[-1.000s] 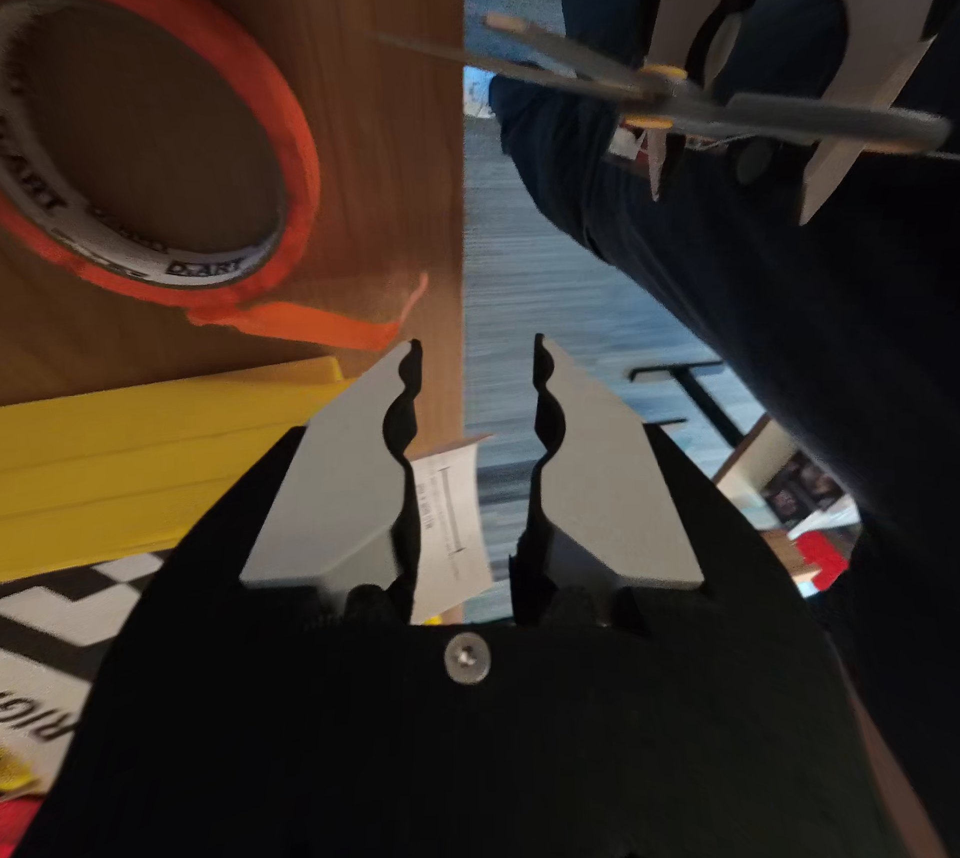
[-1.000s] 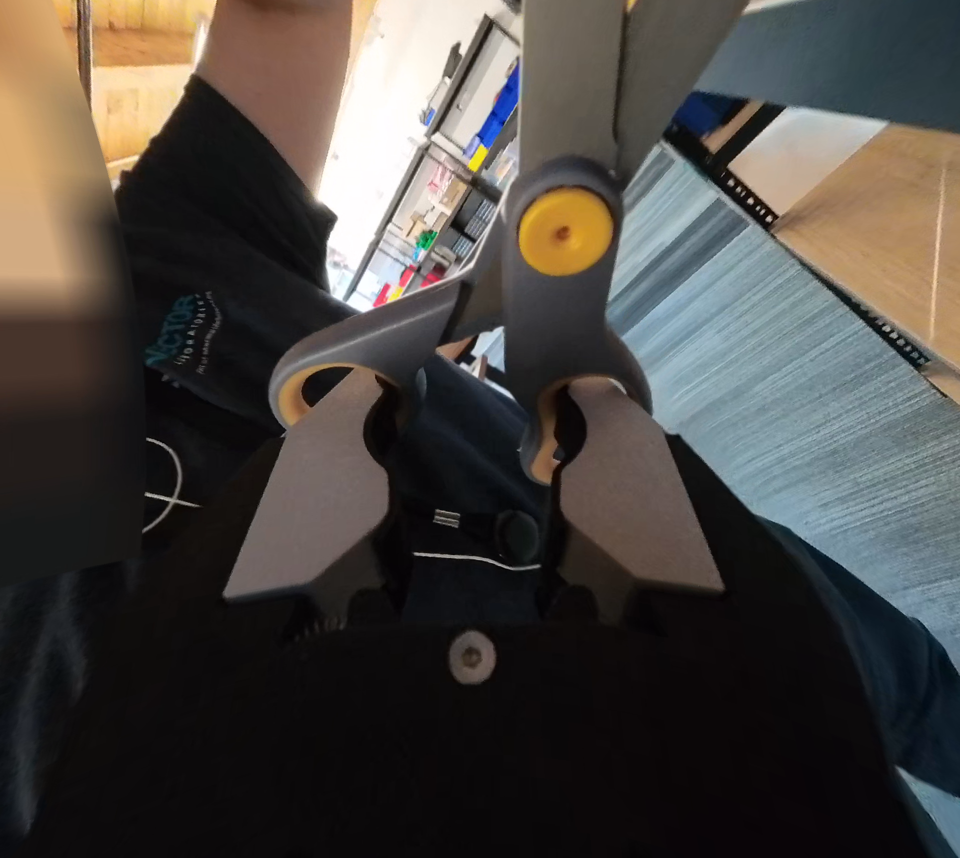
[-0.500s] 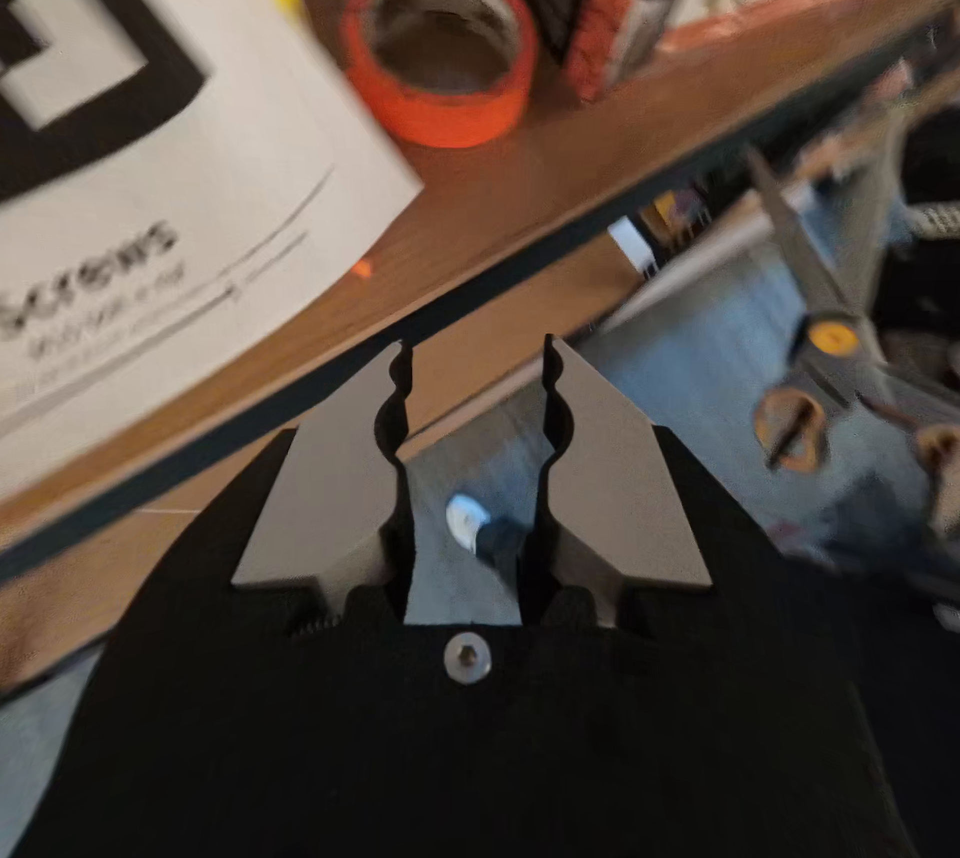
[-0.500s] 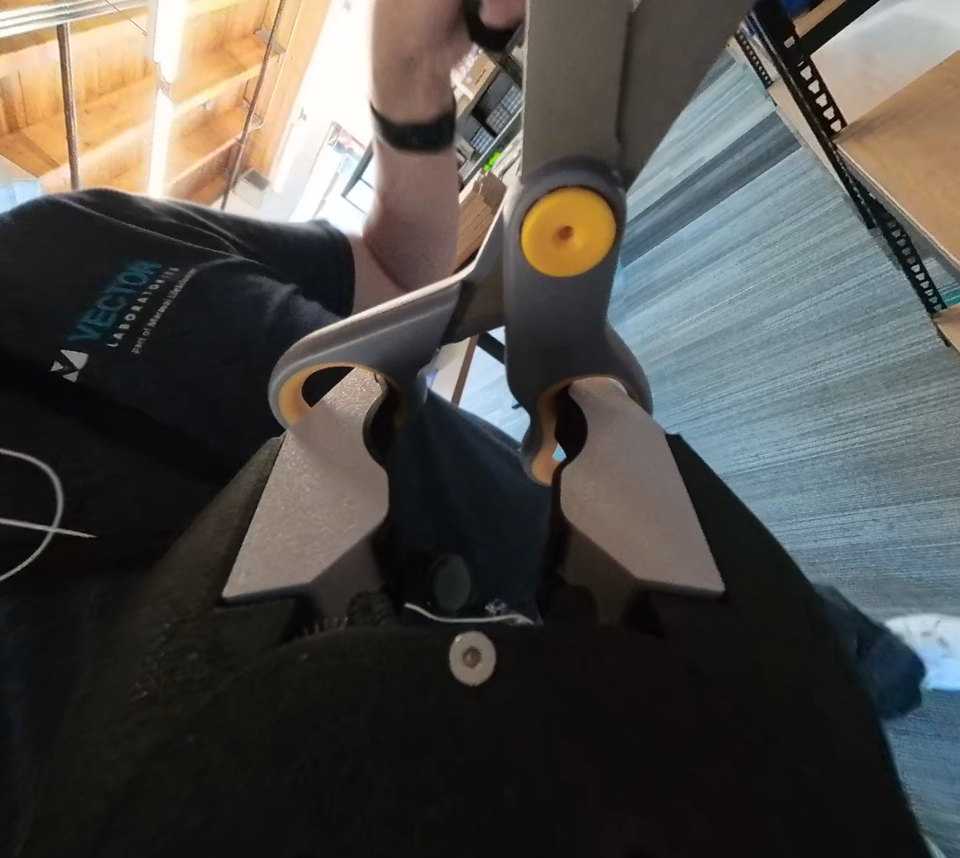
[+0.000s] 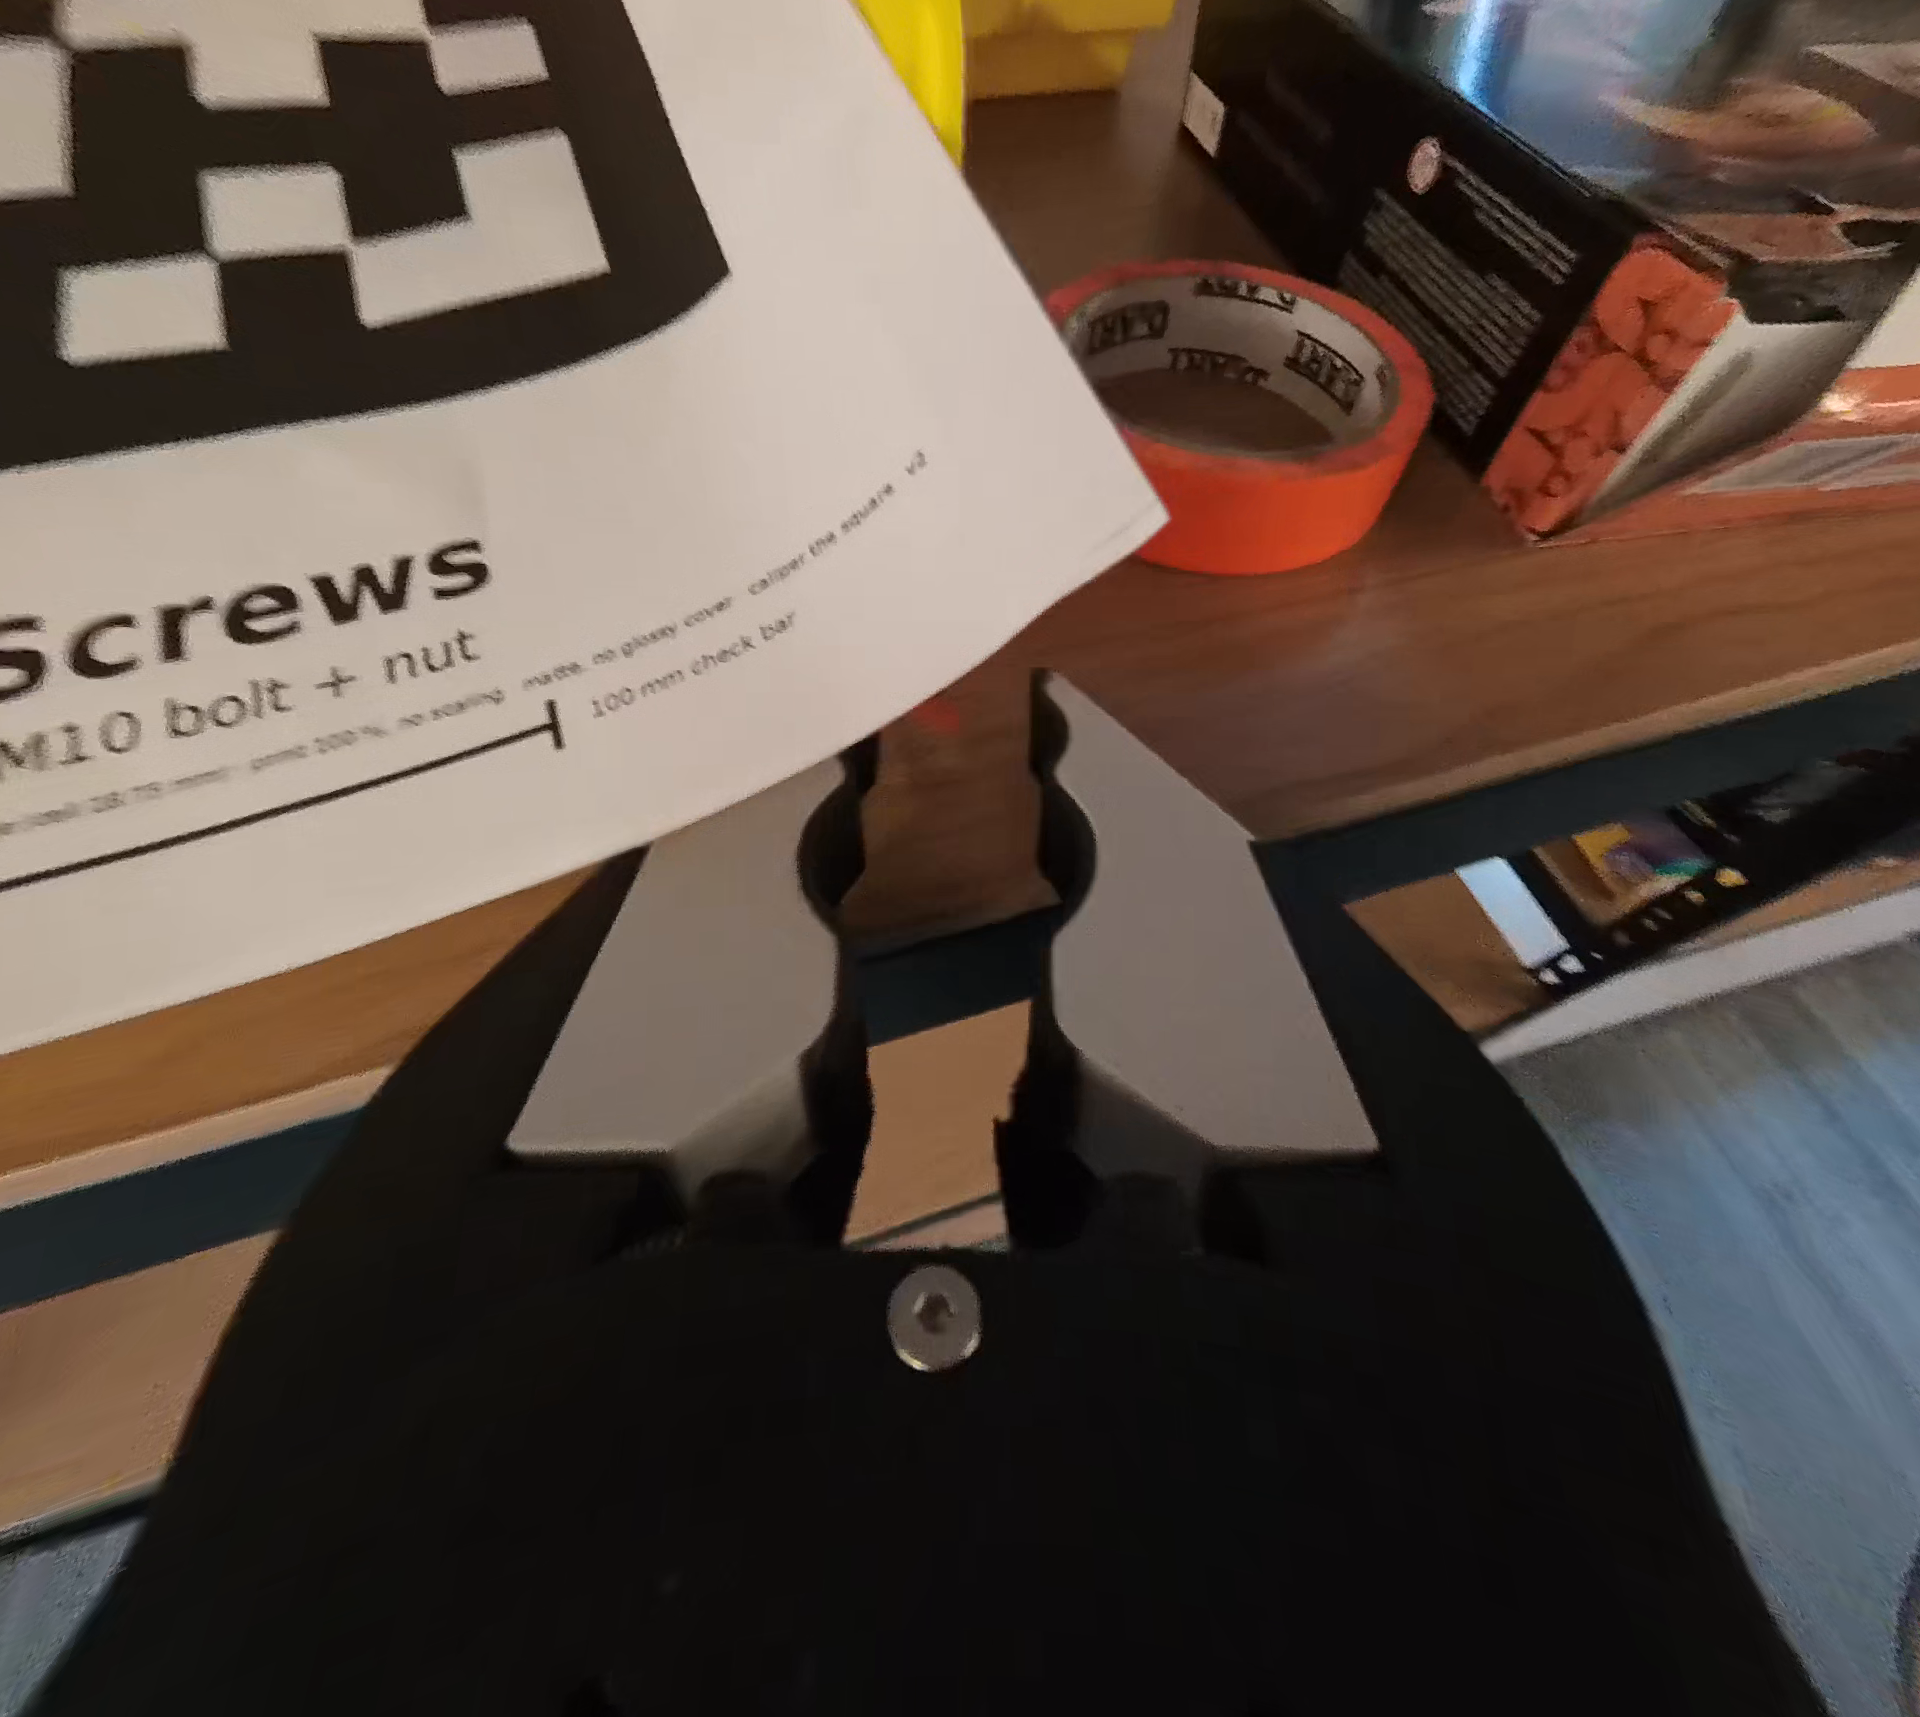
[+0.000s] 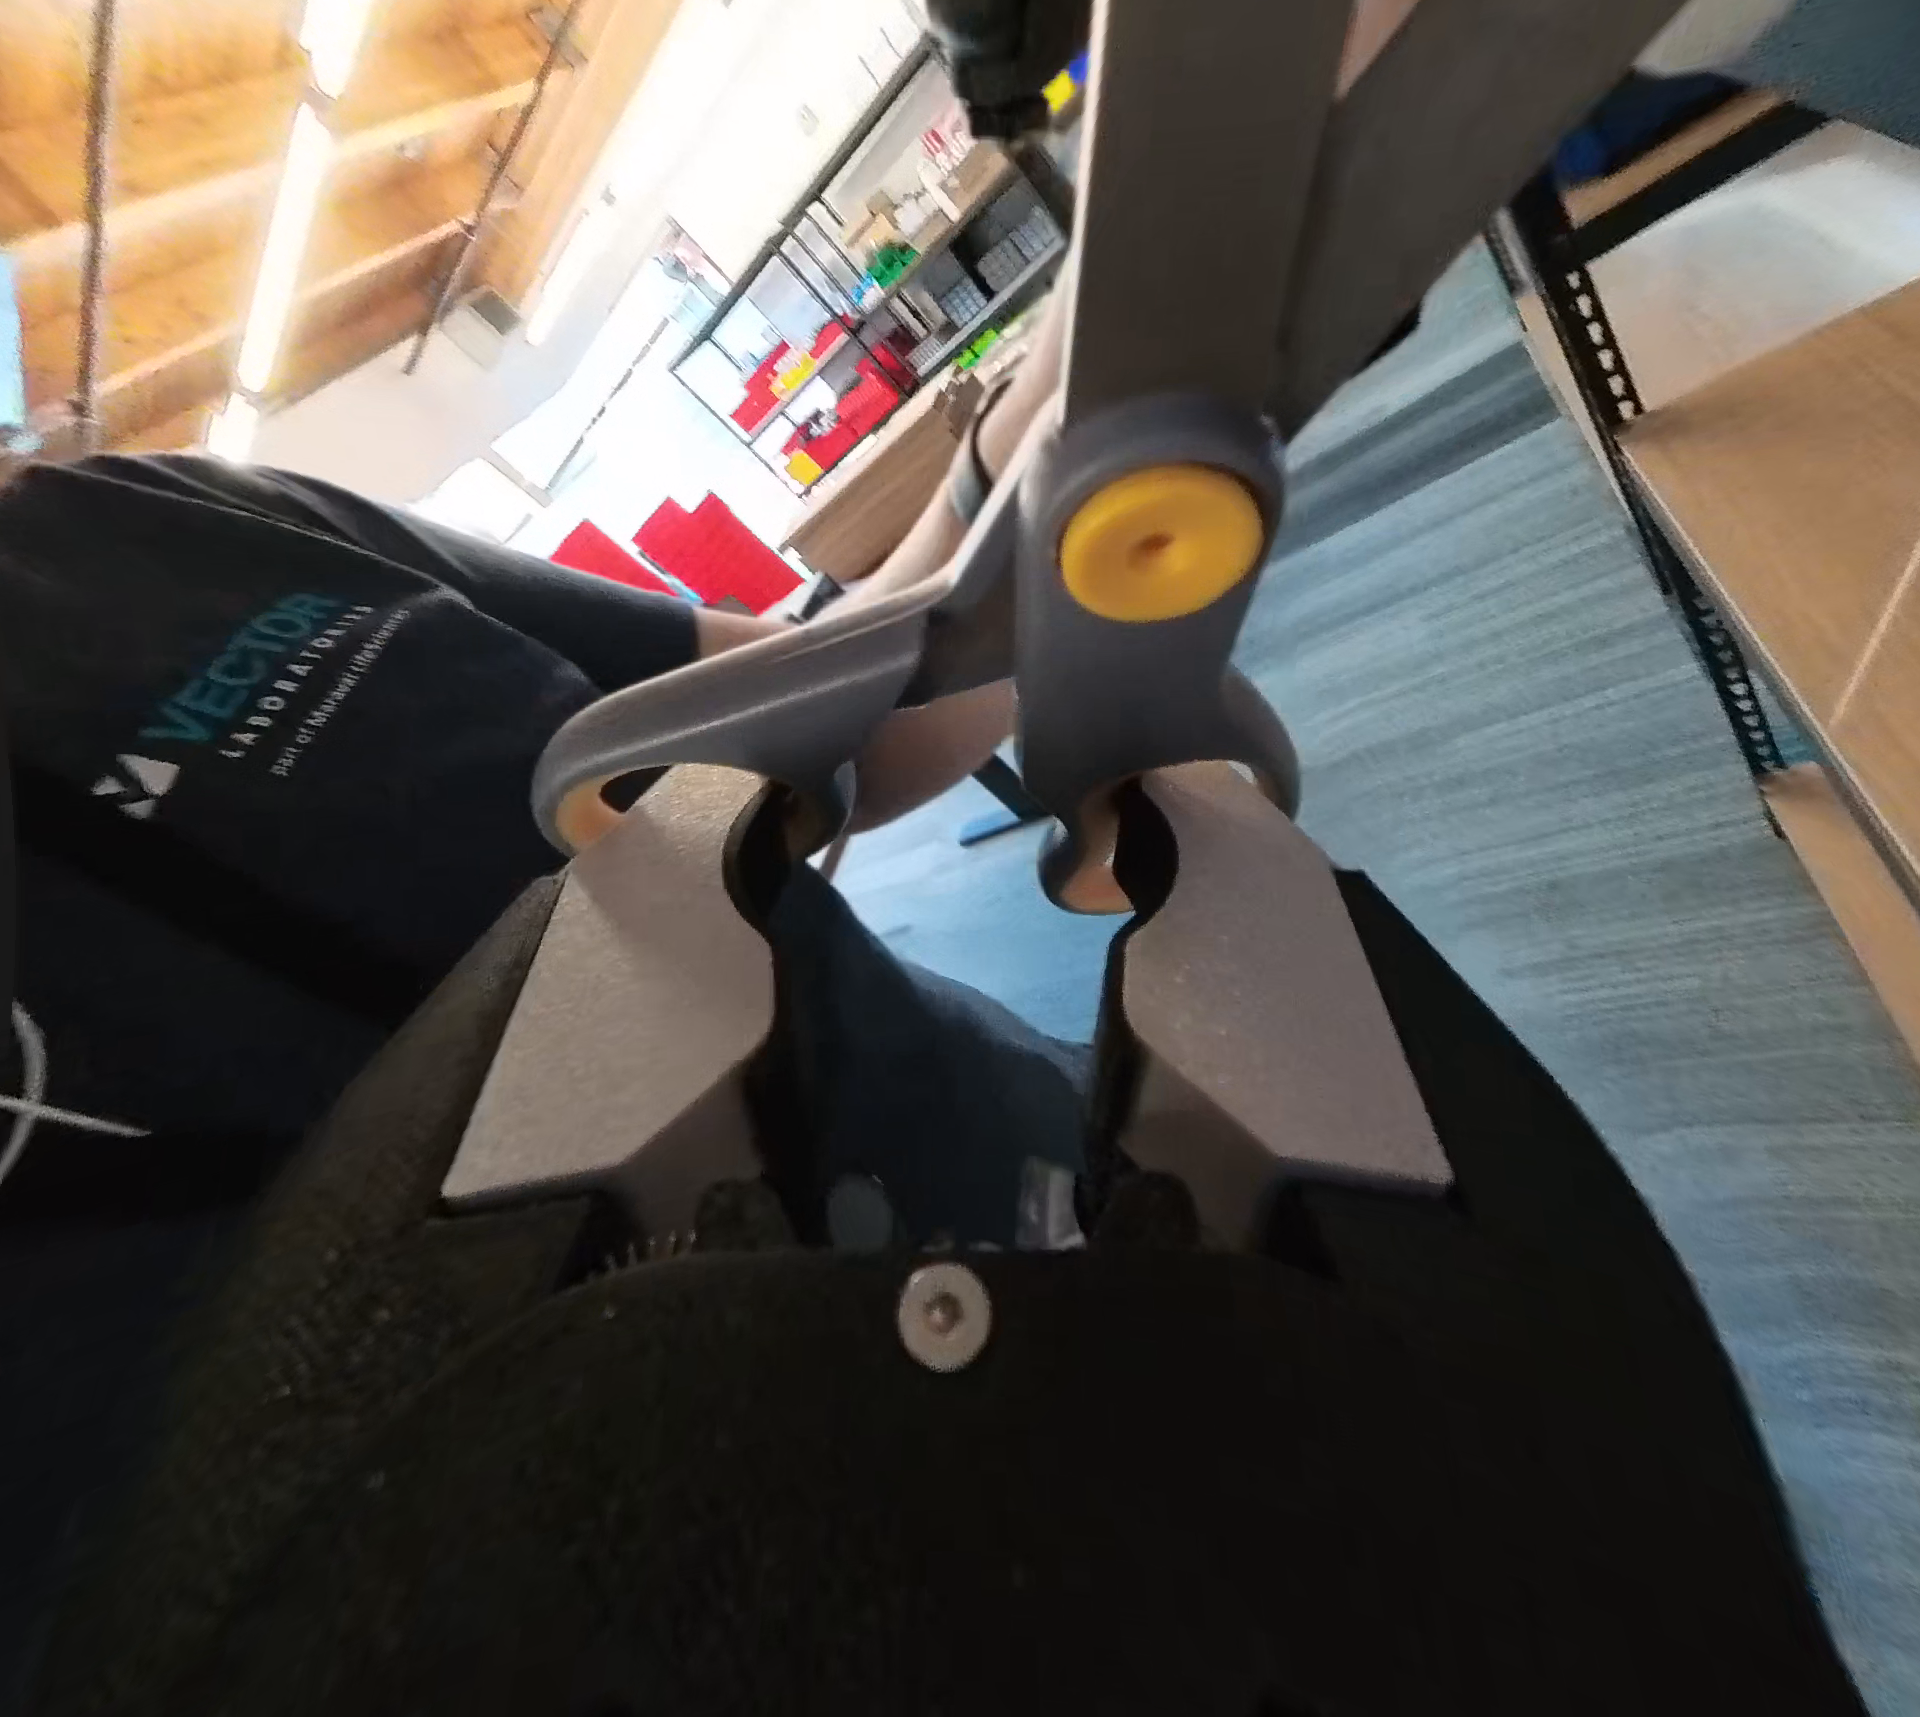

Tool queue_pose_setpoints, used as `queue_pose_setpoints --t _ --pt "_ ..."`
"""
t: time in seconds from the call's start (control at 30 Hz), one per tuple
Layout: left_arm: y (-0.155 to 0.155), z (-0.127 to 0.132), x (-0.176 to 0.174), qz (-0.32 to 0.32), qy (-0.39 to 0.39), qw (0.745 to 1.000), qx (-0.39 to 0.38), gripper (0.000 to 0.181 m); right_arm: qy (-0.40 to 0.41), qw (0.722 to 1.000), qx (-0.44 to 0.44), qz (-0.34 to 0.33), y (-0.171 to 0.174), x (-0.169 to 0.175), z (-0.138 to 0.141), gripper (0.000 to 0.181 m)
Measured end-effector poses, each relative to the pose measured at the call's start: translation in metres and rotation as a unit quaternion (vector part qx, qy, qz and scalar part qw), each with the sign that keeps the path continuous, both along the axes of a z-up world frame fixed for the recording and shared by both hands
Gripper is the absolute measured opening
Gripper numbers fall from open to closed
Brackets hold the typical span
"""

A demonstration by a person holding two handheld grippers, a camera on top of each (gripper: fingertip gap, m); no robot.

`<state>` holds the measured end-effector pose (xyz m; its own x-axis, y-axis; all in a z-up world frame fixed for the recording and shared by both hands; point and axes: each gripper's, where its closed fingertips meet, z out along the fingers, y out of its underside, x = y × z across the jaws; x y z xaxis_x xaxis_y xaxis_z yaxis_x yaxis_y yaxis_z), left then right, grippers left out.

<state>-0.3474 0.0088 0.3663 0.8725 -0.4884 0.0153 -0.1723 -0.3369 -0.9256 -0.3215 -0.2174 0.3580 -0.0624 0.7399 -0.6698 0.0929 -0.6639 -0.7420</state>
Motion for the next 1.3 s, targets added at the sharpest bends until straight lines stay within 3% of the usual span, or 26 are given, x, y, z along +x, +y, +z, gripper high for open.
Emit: queue_pose_setpoints --t 0.07,0.27,0.5,0.6,0.87,1.3 --pt "0.000 -0.003 0.000 -0.004 0.011 1.000 -0.006 0.000 -0.030 1.000 -0.001 -0.003 0.003 -0.001 -0.007 0.059" --pt "-0.016 -0.005 -0.002 0.012 0.004 1.000 -0.003 0.000 -0.085 0.996 0.002 0.039 -0.001 0.012 -0.018 0.059" --pt "-0.044 -0.006 -0.003 0.035 -0.005 0.999 -0.010 0.000 -0.143 0.985 0.020 0.096 -0.018 0.052 -0.013 0.059" --pt "-0.055 -0.008 0.001 0.034 -0.027 0.999 -0.017 0.000 -0.118 0.984 -0.010 0.131 -0.027 0.058 -0.006 0.059" --pt "-0.083 -0.008 -0.013 0.043 -0.025 0.998 -0.025 0.000 -0.103 0.975 -0.013 0.198 -0.032 0.046 -0.035 0.059" --pt "-0.098 -0.002 -0.046 0.034 -0.037 0.997 -0.057 0.000 -0.063 0.953 0.049 0.293 -0.014 0.011 -0.075 0.055"
